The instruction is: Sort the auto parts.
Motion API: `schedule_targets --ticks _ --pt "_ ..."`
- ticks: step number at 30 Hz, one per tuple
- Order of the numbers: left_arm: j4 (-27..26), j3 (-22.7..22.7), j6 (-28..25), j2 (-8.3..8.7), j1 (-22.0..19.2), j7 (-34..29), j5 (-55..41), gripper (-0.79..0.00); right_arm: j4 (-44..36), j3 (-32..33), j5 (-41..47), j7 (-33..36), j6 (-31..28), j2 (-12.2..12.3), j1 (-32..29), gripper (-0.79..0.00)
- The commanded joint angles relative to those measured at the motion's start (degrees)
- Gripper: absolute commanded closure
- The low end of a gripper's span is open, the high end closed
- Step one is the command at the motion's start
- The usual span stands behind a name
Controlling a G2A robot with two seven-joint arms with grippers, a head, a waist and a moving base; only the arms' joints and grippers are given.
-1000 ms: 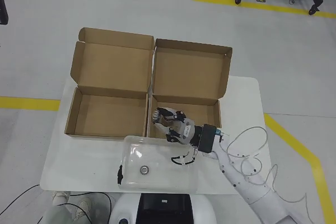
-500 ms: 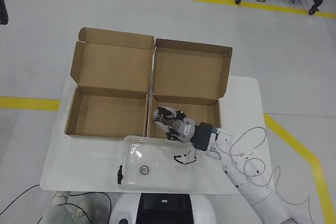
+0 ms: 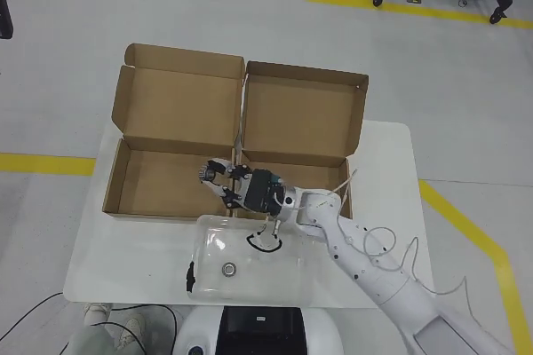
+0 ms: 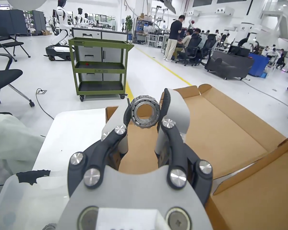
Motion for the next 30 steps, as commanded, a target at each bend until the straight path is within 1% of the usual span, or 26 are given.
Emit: schedule_targets --ticks 1,9,17,21,24,30 --pt "0.0 0.0 0.0 0.00 0.0 0.0 0.0 -0.785 1.8 -1.0 1.4 1.6 -0.3 -0.8 1.5 0.000" --pt "0.0 0.0 0.0 0.00 0.0 0.0 0.0 -0.785 9.2 -4.8 6.6 11.8 1.3 -4.3 7.0 0.000" --pt "0.0 0.0 0.0 0.00 0.0 0.0 0.0 -0.785 16.5 -8.9 12.7 26.2 4.9 -8.8 12.0 0.000" --pt "0.0 0.0 0.0 0.00 0.0 0.0 0.0 -0.785 20.2 -10.8 15.2 31.8 5.9 -11.2 14.3 0.000" --pt "0.0 0.0 0.0 0.00 0.0 0.0 0.0 -0.785 23.2 -12.0 16.6 35.5 7.1 -13.0 16.0 0.000" --pt "0.0 0.0 0.0 0.00 0.0 0.0 0.0 -0.785 28.6 -13.6 17.1 39.9 11.0 -16.1 18.5 0.000"
